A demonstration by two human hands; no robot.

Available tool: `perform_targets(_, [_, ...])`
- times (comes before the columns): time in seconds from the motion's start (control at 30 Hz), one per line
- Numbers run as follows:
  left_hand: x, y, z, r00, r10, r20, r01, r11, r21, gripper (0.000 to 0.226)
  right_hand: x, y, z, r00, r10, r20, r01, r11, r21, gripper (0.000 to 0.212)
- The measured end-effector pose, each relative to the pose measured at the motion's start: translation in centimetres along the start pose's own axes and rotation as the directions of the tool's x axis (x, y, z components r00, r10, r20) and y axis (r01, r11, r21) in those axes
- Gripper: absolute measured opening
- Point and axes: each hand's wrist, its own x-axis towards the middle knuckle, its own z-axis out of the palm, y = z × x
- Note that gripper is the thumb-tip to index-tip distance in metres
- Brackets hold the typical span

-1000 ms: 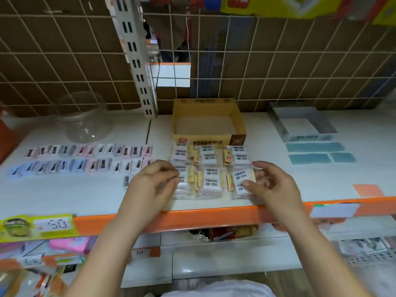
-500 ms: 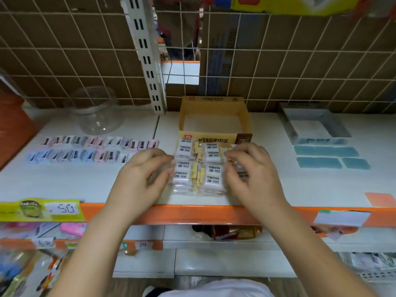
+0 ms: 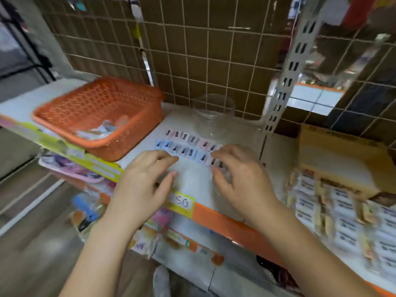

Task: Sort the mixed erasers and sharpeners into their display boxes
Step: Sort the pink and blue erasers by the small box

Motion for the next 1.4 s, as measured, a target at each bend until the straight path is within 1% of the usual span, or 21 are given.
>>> perform_targets(0.17, [0.1, -7.3, -4.4, 0.996, -0.075, -0.052, 0.079, 0.993, 0.087, 0.033, 6.0, -4.9, 4.3, 0.992, -0.101, 0.072, 0.100, 0.995, 0.019, 0.032])
perform_targets(0.27, [0.7, -12.2, -6.8, 0.993, -0.089, -0.081, 0.099, 0.988, 0.121, 0.031, 9.5, -7.4, 6.6, 0.983, -0.169, 0.076, 0.166, 0.985, 0.042, 0.031])
perform_targets(0.33, [1.3, -15.5, -8.2, 0.991, -0.092, -0.101, 0.106, 0.984, 0.142, 0.031, 12.2, -8.8, 8.2, 0.975, -0.198, 0.100, 0.197, 0.980, 0.024, 0.031])
perform_targets(0.43, [2.3, -20.0, -9.8, 0.989, -0.124, -0.078, 0.135, 0.979, 0.156, 0.036, 16.0, -10.7, 10.4, 0.962, -0.239, 0.135, 0.239, 0.971, 0.020, 0.023])
perform_targets(0.5, [3.4, -22.6, -10.4, 0.988, -0.153, -0.015, 0.153, 0.979, 0.138, 0.041, 18.3, -11.8, 11.5, 0.940, -0.255, 0.228, 0.244, 0.967, 0.074, 0.020])
perform_targets(0.53, [4.1, -23.8, -10.5, 0.987, -0.161, 0.020, 0.158, 0.980, 0.120, 0.044, 19.2, -12.2, 12.0, 0.919, -0.249, 0.305, 0.223, 0.968, 0.118, 0.020])
perform_targets(0.57, [4.8, -24.7, -10.6, 0.983, -0.174, 0.061, 0.168, 0.981, 0.098, 0.045, 20.0, -12.3, 12.7, 0.889, -0.212, 0.406, 0.167, 0.975, 0.145, 0.021])
perform_targets(0.63, [6.6, -25.8, -10.4, 0.964, -0.215, 0.157, 0.201, 0.974, 0.101, 0.038, 21.1, -12.5, 13.9, 0.807, -0.121, 0.577, 0.070, 0.991, 0.110, 0.022])
perform_targets(0.67, [7.6, -26.3, -10.1, 0.955, -0.217, 0.205, 0.198, 0.974, 0.110, 0.032, 21.5, -12.6, 14.5, 0.776, -0.095, 0.624, 0.059, 0.995, 0.077, 0.020])
perform_targets(0.77, [10.2, -26.9, -8.8, 0.887, -0.226, 0.402, 0.214, 0.974, 0.075, 0.031, 22.3, -12.5, 15.9, 0.706, 0.029, 0.708, -0.002, 0.999, -0.038, 0.016])
perform_targets(0.83, [11.3, -27.2, -8.0, 0.812, -0.230, 0.536, 0.230, 0.971, 0.067, 0.031, 22.7, -12.6, 16.2, 0.656, 0.084, 0.750, -0.072, 0.996, -0.048, 0.018])
perform_targets(0.9, [11.8, -27.2, -7.2, 0.728, -0.222, 0.649, 0.195, 0.974, 0.114, 0.037, 23.0, -12.7, 16.2, 0.635, 0.096, 0.767, -0.113, 0.993, -0.031, 0.021])
perform_targets(0.97, [12.1, -27.3, -6.7, 0.657, -0.221, 0.721, 0.172, 0.975, 0.142, 0.046, 23.2, -12.8, 16.4, 0.647, 0.112, 0.755, -0.158, 0.987, -0.010, 0.024])
perform_targets(1.0, [12.2, -27.3, -6.6, 0.633, -0.216, 0.743, 0.166, 0.976, 0.142, 0.048, 23.2, -12.8, 16.6, 0.650, 0.116, 0.751, -0.171, 0.985, -0.004, 0.025])
perform_targets(1.07, [12.5, -27.2, -6.3, 0.608, -0.197, 0.769, 0.135, 0.980, 0.144, 0.045, 23.2, -12.8, 16.9, 0.636, 0.115, 0.763, -0.178, 0.984, -0.001, 0.024])
perform_targets(1.1, [12.5, -27.2, -6.2, 0.602, -0.187, 0.776, 0.107, 0.982, 0.153, 0.041, 23.2, -12.7, 17.0, 0.623, 0.116, 0.774, -0.183, 0.983, 0.001, 0.019])
perform_targets(1.13, [12.6, -27.2, -6.1, 0.603, -0.178, 0.778, 0.080, 0.983, 0.163, 0.037, 23.2, -12.7, 16.9, 0.611, 0.116, 0.783, -0.193, 0.981, 0.006, 0.013])
perform_targets(1.2, [12.6, -27.2, -5.9, 0.614, -0.173, 0.770, 0.054, 0.983, 0.178, 0.034, 23.3, -12.8, 16.7, 0.589, 0.111, 0.801, -0.207, 0.978, 0.017, 0.016])
perform_targets(1.27, [12.4, -27.5, -5.9, 0.646, -0.178, 0.743, 0.056, 0.981, 0.186, 0.033, 23.2, -12.9, 16.5, 0.591, 0.102, 0.800, -0.214, 0.976, 0.033, 0.016])
perform_targets(1.33, [12.3, -27.8, -6.1, 0.708, -0.175, 0.685, 0.082, 0.983, 0.166, 0.030, 23.1, -12.8, 16.4, 0.618, 0.102, 0.779, -0.258, 0.963, 0.079, 0.013])
perform_targets(1.4, [12.1, -27.9, -6.6, 0.780, -0.164, 0.604, 0.120, 0.986, 0.113, 0.023, 23.0, -12.7, 16.2, 0.691, 0.112, 0.715, -0.265, 0.958, 0.106, 0.017])
